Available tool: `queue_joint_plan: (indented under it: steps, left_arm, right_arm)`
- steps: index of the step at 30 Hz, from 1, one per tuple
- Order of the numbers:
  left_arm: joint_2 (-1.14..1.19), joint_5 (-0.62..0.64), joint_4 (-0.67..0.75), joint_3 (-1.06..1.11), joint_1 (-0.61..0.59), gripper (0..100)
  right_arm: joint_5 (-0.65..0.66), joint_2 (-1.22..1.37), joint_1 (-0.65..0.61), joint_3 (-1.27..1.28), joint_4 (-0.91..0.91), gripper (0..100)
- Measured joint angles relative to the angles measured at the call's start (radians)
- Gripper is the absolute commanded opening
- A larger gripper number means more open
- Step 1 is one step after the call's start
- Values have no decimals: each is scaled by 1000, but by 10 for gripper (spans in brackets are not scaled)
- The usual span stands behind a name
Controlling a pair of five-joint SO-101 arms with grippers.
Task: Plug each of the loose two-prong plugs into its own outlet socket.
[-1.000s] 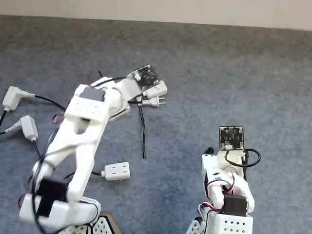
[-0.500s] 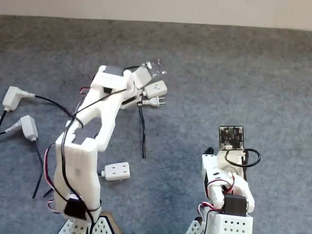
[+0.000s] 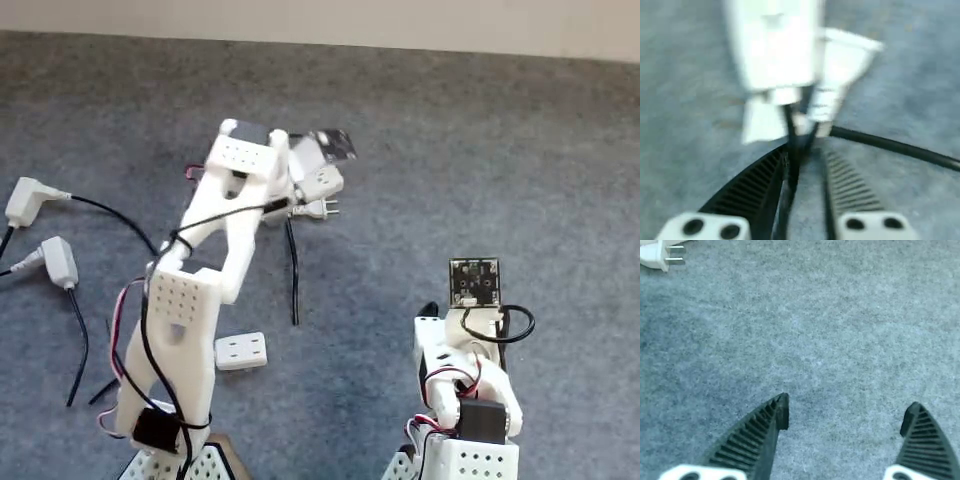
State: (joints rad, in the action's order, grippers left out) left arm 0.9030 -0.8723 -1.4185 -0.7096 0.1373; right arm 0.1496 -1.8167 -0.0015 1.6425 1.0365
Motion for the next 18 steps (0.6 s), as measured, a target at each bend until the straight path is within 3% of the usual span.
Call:
queue_joint_plan:
  steps: [10,13,18]
  left_arm:
    - [49,5,-287,-311,12,4]
    - [49,17,-327,-434,12,4]
    - [49,17,-339,-460,14,8]
  right_arm:
    - [0,0,0,0,0,346]
    - [0,0,0,0,0,346]
    - [0,0,0,0,0,346]
